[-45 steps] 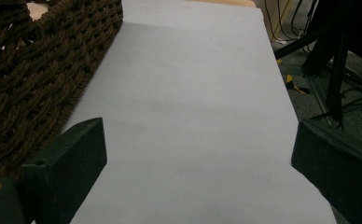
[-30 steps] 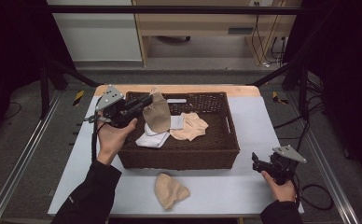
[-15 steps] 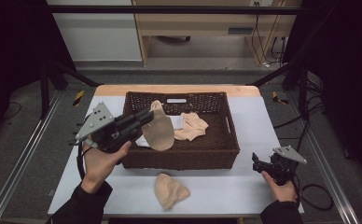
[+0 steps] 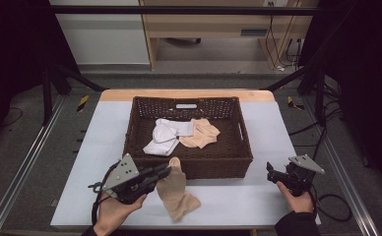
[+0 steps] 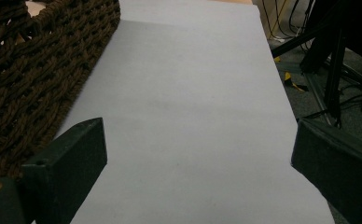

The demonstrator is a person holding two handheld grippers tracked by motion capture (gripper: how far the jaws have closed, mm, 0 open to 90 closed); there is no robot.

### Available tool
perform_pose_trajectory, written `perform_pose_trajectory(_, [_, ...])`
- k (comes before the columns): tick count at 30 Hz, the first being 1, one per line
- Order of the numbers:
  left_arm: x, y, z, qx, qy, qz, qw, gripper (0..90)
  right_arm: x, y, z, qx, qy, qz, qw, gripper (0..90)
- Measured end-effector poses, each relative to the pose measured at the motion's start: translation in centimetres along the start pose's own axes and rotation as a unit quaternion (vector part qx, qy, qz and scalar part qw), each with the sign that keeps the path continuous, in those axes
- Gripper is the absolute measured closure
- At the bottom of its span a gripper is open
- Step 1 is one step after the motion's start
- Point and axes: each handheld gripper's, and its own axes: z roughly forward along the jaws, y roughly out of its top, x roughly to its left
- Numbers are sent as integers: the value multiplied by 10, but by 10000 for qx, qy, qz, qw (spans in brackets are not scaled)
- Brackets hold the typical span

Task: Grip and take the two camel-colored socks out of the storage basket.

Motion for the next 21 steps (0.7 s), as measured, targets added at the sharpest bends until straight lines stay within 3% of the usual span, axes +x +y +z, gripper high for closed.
perform_pose_trajectory(3, [4,-20,11,292,-3,-133,9995,830,0,0,0,16,-13,-20,10000,38])
perform_pose_trajectory(7, [11,-42,24,510,37,-282,9983,820,0,-1,1,35,-14,-19,10000,38])
perform_pose_trajectory(12, [18,-61,35,853,233,-309,9956,771,1,-2,2,85,-2,-93,9999,39])
perform_pose_trajectory(16, [23,-70,36,977,360,-291,9941,616,3,-3,3,119,1,-109,9999,39])
perform_pose_trajectory(21, [29,-76,22,854,584,-308,9942,419,4,-4,3,166,13,-140,9998,40])
